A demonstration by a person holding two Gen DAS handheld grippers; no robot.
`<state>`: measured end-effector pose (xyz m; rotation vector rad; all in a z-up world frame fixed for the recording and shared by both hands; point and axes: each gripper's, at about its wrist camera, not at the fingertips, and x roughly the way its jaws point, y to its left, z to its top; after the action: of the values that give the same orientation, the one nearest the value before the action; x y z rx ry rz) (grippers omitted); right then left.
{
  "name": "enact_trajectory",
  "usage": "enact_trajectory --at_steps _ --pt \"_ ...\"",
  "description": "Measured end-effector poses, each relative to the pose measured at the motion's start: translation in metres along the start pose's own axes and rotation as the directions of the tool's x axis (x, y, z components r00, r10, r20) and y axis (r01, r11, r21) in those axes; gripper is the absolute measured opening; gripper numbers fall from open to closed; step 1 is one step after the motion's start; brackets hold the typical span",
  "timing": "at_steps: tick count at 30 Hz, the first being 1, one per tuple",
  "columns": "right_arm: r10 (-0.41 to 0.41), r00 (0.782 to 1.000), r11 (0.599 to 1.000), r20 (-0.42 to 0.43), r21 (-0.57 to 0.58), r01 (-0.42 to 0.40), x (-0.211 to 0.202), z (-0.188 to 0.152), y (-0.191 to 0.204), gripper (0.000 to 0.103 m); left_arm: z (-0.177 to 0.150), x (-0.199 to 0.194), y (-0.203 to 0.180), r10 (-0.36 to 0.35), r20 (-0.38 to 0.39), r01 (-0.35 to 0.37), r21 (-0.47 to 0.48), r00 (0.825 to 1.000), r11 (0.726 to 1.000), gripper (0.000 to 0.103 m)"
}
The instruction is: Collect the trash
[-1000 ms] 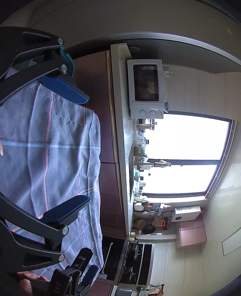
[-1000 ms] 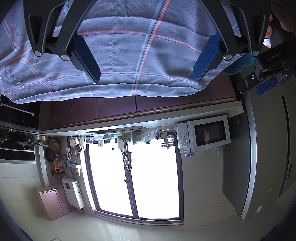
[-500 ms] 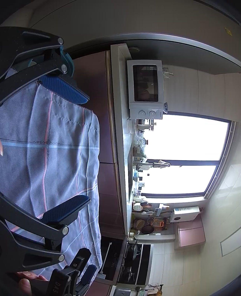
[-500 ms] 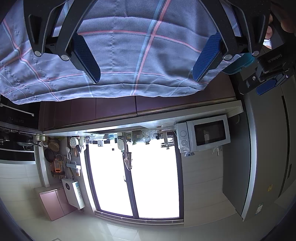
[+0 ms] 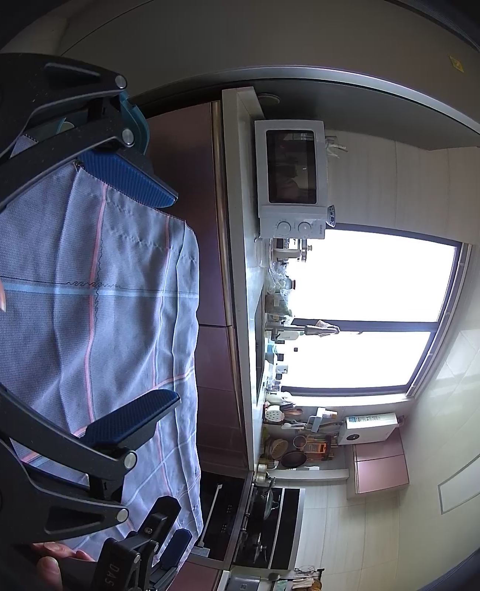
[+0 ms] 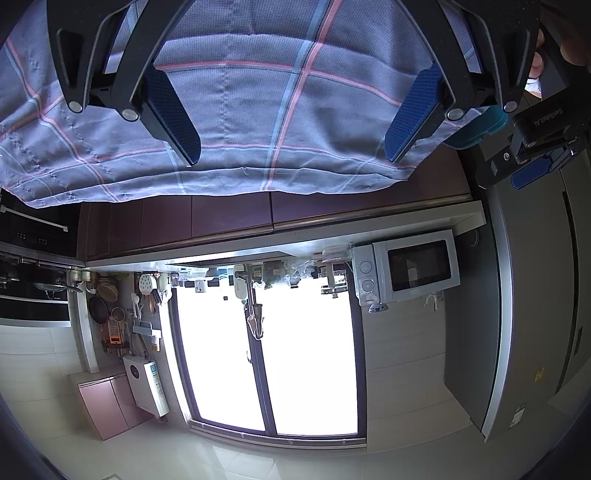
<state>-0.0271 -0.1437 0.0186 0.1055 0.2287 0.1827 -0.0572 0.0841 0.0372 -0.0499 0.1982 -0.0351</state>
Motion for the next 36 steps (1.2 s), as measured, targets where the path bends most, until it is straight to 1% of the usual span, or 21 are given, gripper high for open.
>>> enact_trajectory --at_steps 36 --pt "0.0 1.0 1.0 -0.008 0.003 0.0 0.002 0.0006 -0.0044 0.096 -0.0011 0.0012 -0.0023 -0.003 -0.008 0.003 0.0 1.0 1.0 0.097"
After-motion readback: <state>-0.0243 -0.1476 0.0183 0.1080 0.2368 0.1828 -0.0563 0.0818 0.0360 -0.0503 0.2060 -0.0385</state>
